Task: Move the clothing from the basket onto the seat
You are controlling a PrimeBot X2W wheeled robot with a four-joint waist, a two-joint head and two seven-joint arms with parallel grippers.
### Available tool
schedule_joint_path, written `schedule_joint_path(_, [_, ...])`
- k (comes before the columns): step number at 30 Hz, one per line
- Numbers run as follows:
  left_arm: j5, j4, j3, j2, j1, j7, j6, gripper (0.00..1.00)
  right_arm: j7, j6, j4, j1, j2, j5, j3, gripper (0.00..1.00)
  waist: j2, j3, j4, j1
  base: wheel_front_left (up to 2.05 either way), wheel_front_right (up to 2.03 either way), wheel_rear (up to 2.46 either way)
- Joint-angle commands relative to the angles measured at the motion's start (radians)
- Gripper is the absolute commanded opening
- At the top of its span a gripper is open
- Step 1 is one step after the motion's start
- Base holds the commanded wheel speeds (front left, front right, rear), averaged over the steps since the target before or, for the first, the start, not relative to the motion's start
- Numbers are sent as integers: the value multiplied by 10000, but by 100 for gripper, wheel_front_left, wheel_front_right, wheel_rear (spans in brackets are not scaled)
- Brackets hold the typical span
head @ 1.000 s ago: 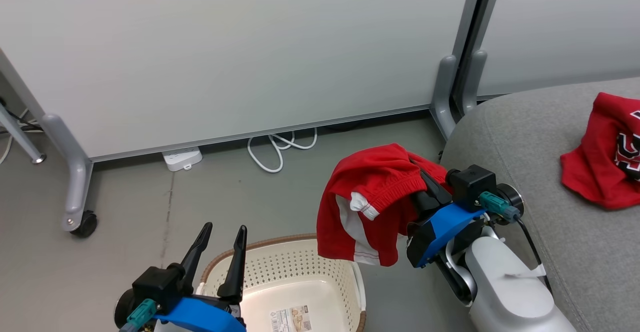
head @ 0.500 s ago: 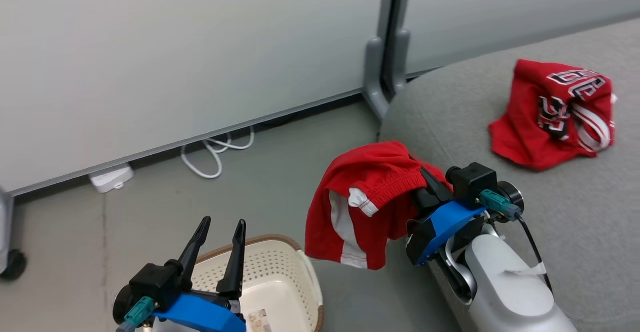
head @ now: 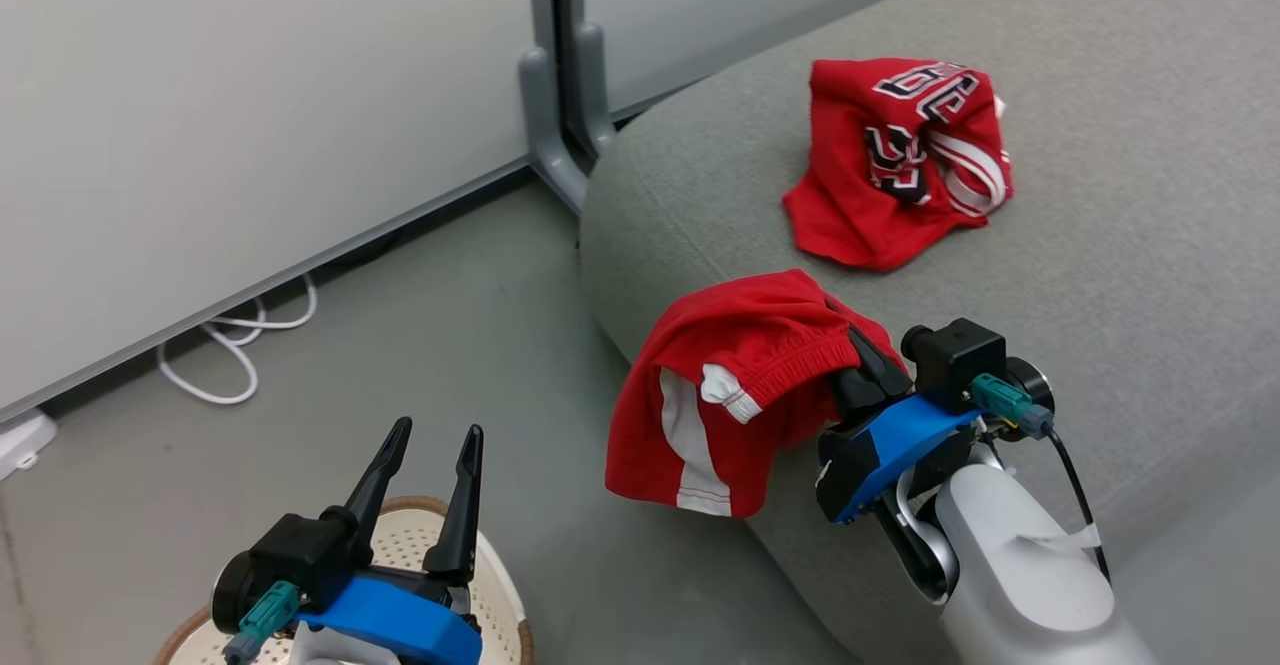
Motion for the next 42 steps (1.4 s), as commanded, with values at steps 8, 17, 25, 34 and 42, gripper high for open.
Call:
schedule_joint_path(8, [28, 57, -87, 68, -219, -28, -71, 100, -49, 3, -135, 211, 30, 156, 18, 0, -1, 246, -536, 0, 0, 0, 0])
schedule_joint_path(17, [106, -136, -255, 314, -502, -28, -71, 100, -51, 4, -144, -774, 25, 436, -654, 0, -1, 877, -284, 0, 0, 0, 0])
schedule_joint_path(25, [281, -594, -433, 891, -1145, -26, -71, 100, -19, 3, 236, -3376, -766, 783, -1860, 0, -1, 2360, 79, 0, 0, 0, 0])
schedule_joint_path(34, [632, -1398, -857, 1946, -2467, -26, -44, 100, 57, 3, 375, -6022, -2769, 641, -4303, 0, -1, 4793, 583, 0, 0, 0, 0])
schedule_joint_path(42, [689, -1923, -1227, 2592, -3616, 37, -43, 100, 10, 3, 417, -6145, -3590, 149, -5836, 0, -1, 6409, 1030, 0, 0, 0, 0])
